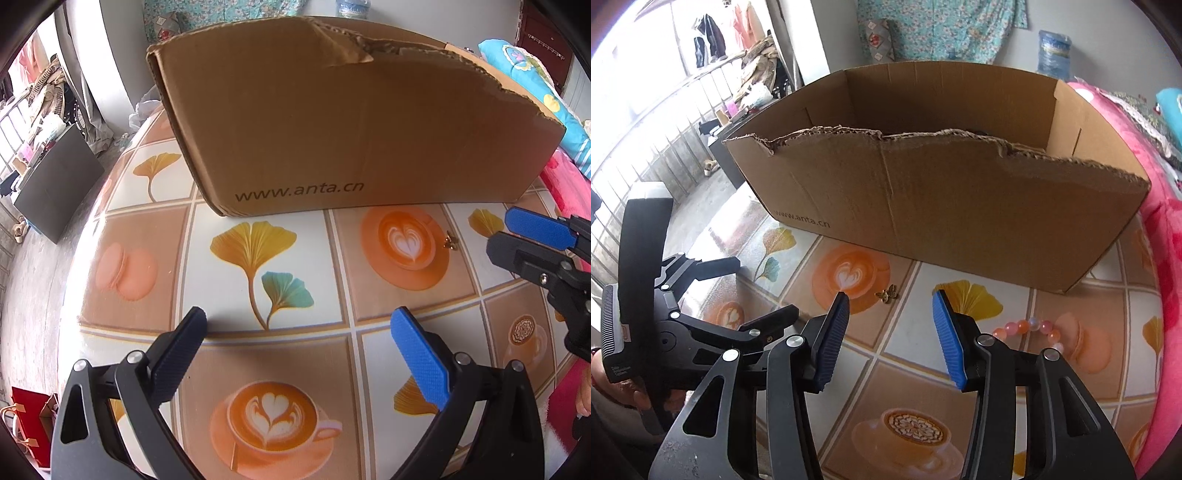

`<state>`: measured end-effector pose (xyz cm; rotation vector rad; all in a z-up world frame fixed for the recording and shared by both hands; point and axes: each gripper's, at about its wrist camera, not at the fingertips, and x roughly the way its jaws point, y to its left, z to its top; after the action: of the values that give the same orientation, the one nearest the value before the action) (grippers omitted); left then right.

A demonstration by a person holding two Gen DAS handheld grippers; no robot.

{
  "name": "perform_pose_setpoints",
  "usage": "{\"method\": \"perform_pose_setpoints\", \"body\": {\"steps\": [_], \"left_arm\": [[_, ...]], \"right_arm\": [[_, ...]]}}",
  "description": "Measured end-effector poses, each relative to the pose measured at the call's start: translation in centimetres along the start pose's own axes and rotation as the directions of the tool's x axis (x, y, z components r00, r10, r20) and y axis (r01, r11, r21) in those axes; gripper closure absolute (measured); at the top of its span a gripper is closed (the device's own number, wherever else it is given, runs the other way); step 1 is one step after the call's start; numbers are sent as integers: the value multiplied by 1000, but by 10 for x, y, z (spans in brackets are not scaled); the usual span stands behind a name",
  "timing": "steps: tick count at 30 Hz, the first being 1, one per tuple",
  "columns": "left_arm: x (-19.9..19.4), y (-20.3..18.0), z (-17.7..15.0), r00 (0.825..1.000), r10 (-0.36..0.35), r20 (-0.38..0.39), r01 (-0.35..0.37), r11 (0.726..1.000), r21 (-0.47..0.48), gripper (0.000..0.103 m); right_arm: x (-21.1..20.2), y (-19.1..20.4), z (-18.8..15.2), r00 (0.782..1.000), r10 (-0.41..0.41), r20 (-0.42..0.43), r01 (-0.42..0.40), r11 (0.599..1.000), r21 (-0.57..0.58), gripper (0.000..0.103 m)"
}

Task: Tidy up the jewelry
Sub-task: 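Lower the right tool onto a small gold earring and close it, then hold the small gold earring in the closed right tool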

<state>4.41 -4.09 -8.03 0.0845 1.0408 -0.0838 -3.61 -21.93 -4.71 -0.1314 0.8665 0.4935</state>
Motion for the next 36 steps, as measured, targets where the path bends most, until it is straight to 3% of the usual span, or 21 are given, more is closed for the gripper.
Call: {"method": "perform_pose_setpoints", "body": {"steps": [6, 11, 36], "left_arm": [[0, 0, 0, 1000, -2, -4, 2, 1000, 4, 5], [-1, 1, -2, 1000, -7, 0, 7, 1000, 11, 5], [-1, 0, -4, 1000, -6, -2, 6, 1000, 11, 5]], "right_arm": [[20, 12, 3, 999, -40, -20, 38, 995, -95, 74], [30, 16, 4, 997, -72, -32, 67, 989, -129, 77], [36, 17, 3, 996, -56, -63, 50, 994, -97, 91]]}}
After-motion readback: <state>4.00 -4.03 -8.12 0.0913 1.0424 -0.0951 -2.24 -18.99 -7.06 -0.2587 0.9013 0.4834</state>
